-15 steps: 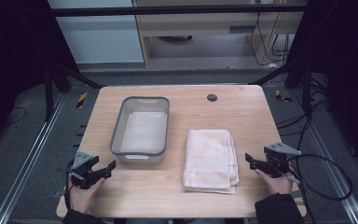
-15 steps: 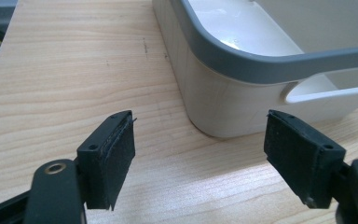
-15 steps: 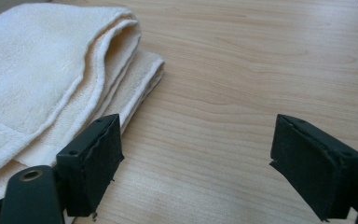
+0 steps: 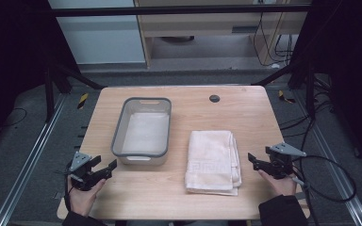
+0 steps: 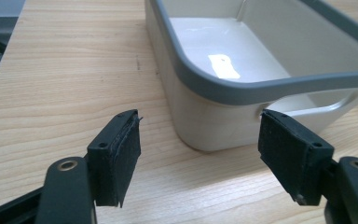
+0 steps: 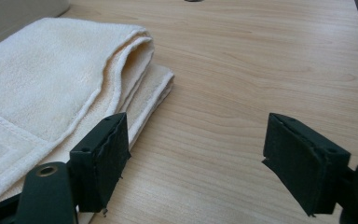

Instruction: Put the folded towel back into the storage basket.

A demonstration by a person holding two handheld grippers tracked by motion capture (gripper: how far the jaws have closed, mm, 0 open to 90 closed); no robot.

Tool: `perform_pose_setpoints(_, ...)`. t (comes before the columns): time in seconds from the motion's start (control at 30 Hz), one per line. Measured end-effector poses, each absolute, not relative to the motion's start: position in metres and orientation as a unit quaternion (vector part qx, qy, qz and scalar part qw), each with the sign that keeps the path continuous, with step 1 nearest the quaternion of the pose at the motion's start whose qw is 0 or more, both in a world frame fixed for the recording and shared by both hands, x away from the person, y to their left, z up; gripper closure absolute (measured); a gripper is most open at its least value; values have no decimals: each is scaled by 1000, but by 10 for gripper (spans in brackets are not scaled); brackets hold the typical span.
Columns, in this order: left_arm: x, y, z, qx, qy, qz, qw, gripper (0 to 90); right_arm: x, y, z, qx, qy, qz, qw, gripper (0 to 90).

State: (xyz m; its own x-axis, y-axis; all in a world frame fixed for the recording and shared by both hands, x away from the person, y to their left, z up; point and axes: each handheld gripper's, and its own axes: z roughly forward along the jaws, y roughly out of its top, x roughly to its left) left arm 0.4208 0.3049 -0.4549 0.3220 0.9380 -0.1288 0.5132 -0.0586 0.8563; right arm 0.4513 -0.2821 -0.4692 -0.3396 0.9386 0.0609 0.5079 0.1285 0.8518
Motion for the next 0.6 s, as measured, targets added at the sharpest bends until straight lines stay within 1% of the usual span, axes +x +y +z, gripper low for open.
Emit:
perform_pose_setpoints(0.17, 420, 305, -449, 681, 528, 240, 447, 305, 451, -283, -464, 515, 699, 427, 252, 253)
perform_pose_setpoints(0.3, 420, 304, -446, 681, 527, 239, 448, 311, 451, -283, -462, 511, 700, 429, 256, 258)
perform_pose_setpoints(0.37, 421, 304, -442, 683, 523, 240, 450, 315, 452, -282, -458, 508, 698, 433, 260, 279)
perform_pose_setpoints(0.6, 426, 303, -434, 684, 519, 242, 452, 320, 455, -281, -448, 501, 696, 445, 258, 309)
